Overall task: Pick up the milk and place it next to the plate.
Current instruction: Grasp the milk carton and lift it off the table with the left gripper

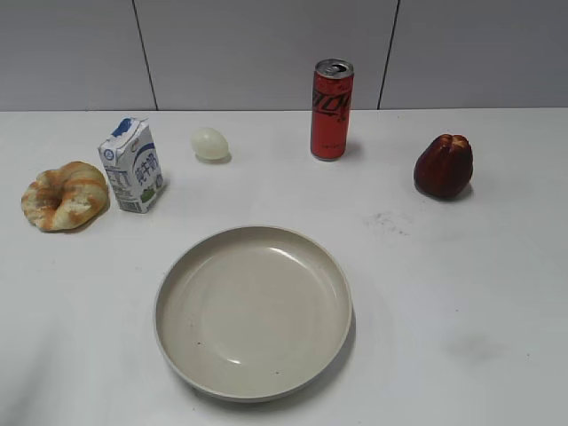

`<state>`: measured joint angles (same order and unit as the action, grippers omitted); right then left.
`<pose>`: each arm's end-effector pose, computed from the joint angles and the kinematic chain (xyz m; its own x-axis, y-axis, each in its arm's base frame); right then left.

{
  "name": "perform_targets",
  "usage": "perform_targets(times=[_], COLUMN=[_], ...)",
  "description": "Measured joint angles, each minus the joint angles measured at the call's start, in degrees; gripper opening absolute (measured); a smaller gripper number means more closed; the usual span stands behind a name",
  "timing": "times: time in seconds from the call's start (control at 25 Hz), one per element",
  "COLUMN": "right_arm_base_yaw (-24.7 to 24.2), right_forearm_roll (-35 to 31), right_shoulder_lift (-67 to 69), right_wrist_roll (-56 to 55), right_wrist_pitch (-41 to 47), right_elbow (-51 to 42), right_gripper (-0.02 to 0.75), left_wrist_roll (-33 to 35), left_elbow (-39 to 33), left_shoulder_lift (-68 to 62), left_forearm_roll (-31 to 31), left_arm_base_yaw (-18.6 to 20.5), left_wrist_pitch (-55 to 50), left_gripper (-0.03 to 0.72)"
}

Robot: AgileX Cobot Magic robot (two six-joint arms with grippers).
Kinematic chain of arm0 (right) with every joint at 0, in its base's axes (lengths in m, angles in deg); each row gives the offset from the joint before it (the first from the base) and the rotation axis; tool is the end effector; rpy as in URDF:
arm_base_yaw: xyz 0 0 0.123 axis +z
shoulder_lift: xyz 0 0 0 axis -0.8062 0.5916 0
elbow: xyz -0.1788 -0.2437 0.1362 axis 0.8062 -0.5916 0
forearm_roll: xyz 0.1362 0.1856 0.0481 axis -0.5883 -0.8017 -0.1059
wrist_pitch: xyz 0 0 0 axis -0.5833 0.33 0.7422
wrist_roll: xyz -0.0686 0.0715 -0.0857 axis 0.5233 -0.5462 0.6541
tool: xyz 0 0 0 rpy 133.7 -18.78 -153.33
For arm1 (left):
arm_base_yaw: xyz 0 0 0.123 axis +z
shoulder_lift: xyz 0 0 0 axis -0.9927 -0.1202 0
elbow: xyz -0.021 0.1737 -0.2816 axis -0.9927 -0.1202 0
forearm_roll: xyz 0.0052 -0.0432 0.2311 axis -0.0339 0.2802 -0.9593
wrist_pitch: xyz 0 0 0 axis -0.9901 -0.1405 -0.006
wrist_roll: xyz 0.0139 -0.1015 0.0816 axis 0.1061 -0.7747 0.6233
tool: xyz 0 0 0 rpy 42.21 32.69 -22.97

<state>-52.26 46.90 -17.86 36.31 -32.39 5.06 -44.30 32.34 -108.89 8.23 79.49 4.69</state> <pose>-0.0177 0.0021 0.2382 -0.4249 0.0033 -0.9052 -0.0373 0.9991 0.0211 0.1338 -0.0165 0.3197 -0.5525 -0.0434 -0.8324 0.0713 0.9925 -0.0990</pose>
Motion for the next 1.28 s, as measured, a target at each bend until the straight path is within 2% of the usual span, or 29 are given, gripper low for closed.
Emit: perform_targets(times=[0.2, 0.44, 0.6, 0.72, 0.88, 1.16, 1.28], right_arm_base_yaw=[0.00, 0.00, 0.00, 0.00, 0.00, 0.00, 0.00], right_forearm_roll=[0.00, 0.00, 0.00, 0.00, 0.00, 0.00, 0.00], right_shoulder_lift=[0.00, 0.00, 0.00, 0.00, 0.00, 0.00, 0.00], right_wrist_roll=[0.00, 0.00, 0.00, 0.00, 0.00, 0.00, 0.00], right_wrist_pitch=[0.00, 0.00, 0.00, 0.00, 0.00, 0.00, 0.00], right_elbow=[0.00, 0.00, 0.00, 0.00, 0.00, 0.00, 0.00], right_gripper=[0.459, 0.459, 0.459, 0.459, 0.459, 0.459, 0.459], left_wrist_roll=[2.59, 5.38, 8.62, 9.26, 9.40, 9.45, 9.45], left_elbow=[15.44, 36.47, 49.43, 56.51, 61.10, 61.57, 61.57], left_shoulder_lift=[-23.76, -46.47, -59.24, -66.40, -72.40, -77.71, -79.14], left_forearm_roll=[-0.26, 0.48, 5.22, 6.56, 7.48, 7.78, 7.84], left_arm_base_yaw=[-3.92, -9.14, -9.58, -9.58, -9.58, -9.58, -9.58], left_wrist_pitch=[-1.88, -13.87, -24.81, -29.51, -30.92, -28.32, -27.09], left_gripper=[0.610, 0.610, 0.610, 0.610, 0.610, 0.603, 0.568])
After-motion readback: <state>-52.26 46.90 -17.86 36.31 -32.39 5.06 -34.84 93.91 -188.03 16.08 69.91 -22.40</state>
